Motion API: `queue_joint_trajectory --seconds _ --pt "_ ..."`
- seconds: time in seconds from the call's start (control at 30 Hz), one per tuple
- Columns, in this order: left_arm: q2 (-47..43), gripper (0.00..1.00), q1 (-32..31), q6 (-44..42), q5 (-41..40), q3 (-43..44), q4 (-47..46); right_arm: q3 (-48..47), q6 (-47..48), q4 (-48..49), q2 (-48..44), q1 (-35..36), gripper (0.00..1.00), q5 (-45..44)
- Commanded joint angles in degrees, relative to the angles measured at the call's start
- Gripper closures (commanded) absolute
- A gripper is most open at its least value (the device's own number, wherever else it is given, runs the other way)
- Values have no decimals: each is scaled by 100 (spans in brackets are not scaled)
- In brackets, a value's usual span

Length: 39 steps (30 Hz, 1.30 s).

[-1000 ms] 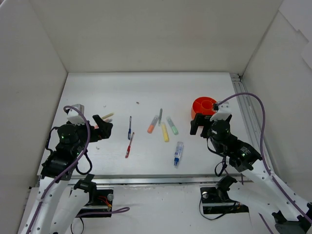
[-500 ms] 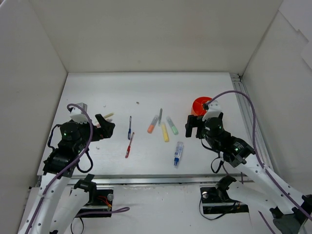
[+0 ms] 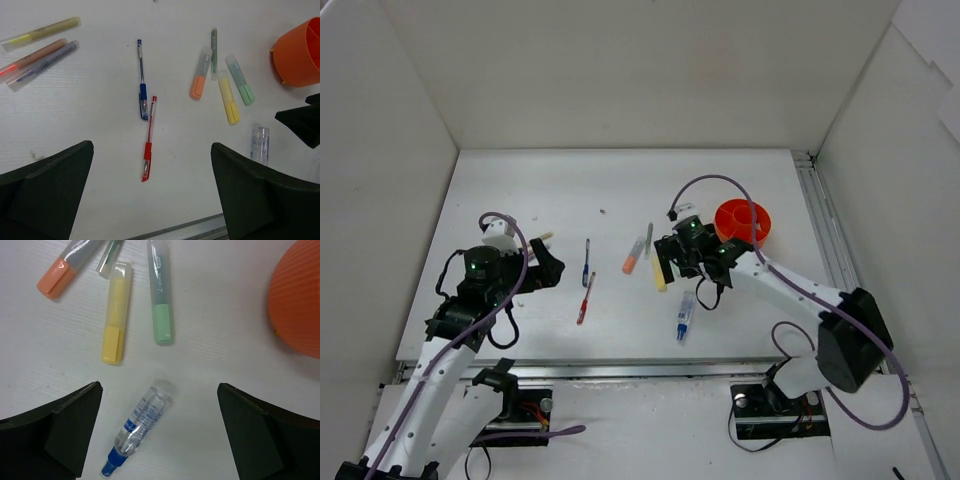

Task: Sort the stationery into containers
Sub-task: Pick up the pen from the center of the board.

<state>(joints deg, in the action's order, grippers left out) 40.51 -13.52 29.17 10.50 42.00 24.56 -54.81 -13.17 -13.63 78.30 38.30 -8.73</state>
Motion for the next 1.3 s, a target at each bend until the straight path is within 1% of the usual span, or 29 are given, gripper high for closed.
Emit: queue_joint_trajectory --seconds 0.0,0.07,0.1,0.17,0.2,0.23,0.3,0.4,0.57,0.8,0.93,1.0,1.1,1.17,1.27 --pt "44 0 -72 19 75 81 -478 -399 130 194 606 -42 2 -50" --pt "115 0 -72 19 101 72 -513 -364 78 421 1002 -104 2 55" --pt "150 0 -72 10 119 63 -548 -355 78 596 1238 -191 4 299" --pt "264 0 -72 19 127 72 -583 -294 77 843 1441 -279 8 590" --pt "299 0 -72 10 128 89 -601 -285 112 1105 1547 -349 12 1079" --pt "369 0 -72 -7 128 107 -584 -189 113 1264 1669 -446 17 1197" --pt "448 0 -72 -16 136 159 -575 -101 78 1791 1749 -490 17 1399" --pt "519 0 -124 -43 136 203 -584 40 7 2126 1881 -649 21 1593" --pt "589 0 -125 -60 110 239 -619 172 -1 2250 1864 -710 21 1506" --pt "721 0 -230 -78 92 274 -707 225 -98 1952 1776 -789 23 717" --pt "853 0 -282 -104 66 309 -707 312 -107 1952 1803 -781 25 732" --pt "897 0 -283 -104 48 318 -733 321 -107 1943 1820 -772 29 654" --pt "923 0 -336 -122 22 318 -742 339 -63 1952 1829 -789 30 671" --pt "932 0 -336 -122 -4 327 -742 322 7 1969 1873 -763 34 671" --pt "923 0 -336 -131 -39 318 -742 269 103 1960 1987 -719 44 636"
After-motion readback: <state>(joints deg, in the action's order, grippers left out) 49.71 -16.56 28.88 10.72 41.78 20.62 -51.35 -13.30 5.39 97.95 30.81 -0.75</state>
